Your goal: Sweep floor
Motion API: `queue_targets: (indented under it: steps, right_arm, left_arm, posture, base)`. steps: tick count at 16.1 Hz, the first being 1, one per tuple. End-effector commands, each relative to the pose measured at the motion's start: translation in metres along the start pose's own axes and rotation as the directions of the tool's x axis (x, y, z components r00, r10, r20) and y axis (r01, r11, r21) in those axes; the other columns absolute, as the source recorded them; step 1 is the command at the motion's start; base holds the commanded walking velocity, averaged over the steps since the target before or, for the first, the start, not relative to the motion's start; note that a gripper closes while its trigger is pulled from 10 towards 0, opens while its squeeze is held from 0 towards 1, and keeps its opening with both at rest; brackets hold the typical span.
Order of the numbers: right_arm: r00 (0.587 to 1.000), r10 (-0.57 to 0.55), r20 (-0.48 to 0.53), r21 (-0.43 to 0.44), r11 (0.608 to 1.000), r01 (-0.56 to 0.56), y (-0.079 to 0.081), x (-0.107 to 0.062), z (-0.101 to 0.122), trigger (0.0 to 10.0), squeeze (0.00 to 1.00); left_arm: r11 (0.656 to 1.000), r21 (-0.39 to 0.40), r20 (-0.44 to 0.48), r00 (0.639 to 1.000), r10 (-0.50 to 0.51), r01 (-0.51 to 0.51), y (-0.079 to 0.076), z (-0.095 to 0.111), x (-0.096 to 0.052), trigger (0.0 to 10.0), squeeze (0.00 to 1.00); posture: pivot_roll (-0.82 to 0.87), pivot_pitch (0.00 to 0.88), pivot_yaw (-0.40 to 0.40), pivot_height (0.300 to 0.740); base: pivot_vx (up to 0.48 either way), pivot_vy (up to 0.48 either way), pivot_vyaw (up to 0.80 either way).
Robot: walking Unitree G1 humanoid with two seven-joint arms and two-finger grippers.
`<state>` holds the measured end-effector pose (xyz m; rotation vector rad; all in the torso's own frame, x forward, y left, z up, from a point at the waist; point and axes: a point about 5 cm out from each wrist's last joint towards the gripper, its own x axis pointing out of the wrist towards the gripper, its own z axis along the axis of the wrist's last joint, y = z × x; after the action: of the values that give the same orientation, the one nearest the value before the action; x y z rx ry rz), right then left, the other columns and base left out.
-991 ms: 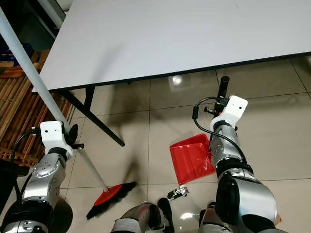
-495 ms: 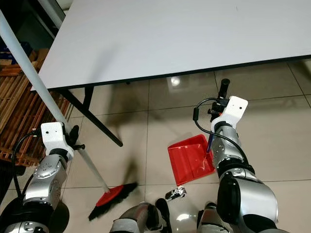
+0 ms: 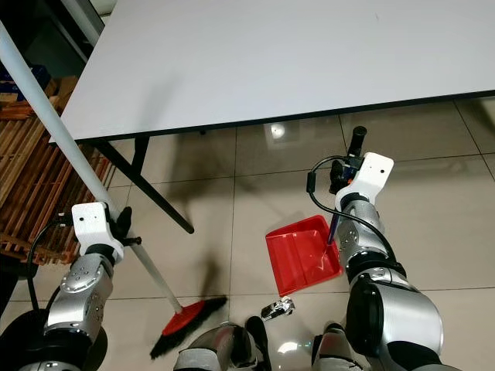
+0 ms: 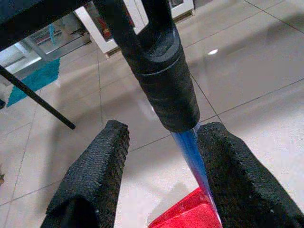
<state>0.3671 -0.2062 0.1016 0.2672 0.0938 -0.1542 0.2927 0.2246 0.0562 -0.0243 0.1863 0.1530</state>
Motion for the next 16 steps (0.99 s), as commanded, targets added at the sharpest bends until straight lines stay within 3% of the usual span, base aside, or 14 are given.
queue_targets:
  steps: [1, 11, 16]
  right_arm:
    - [1.000, 0.010, -0.021, 0.008, 1.000, -0.010, 0.002, -0.001, -0.004, 10.0, 1.00]
    - [0.999, 0.017, -0.028, 0.004, 1.000, -0.017, 0.002, -0.002, -0.007, 10.0, 1.00]
    - [0.999, 0.034, -0.025, 0.014, 0.999, -0.034, 0.008, -0.002, -0.009, 10.0, 1.00]
  left_arm:
    - [1.000, 0.010, 0.019, 1.000, 0.011, -0.011, 0.005, 0.002, -0.003, 10.0, 0.00]
    - [1.000, 0.000, 0.015, 1.000, -0.017, 0.017, 0.003, 0.001, -0.008, 10.0, 0.00]
    - [0.999, 0.030, -0.002, 1.000, -0.026, 0.026, 0.015, -0.003, -0.024, 10.0, 0.00]
  posture:
    - [-0.04, 0.202, 0.210, 0.740]
    - [-0.03, 0.218, 0.218, 0.740]
    - [0.02, 0.258, 0.247, 0.740]
  base:
    - [0.000, 0.000, 0.00]
    - [0.000, 0.000, 0.00]
    - [0.000, 0.000, 0.00]
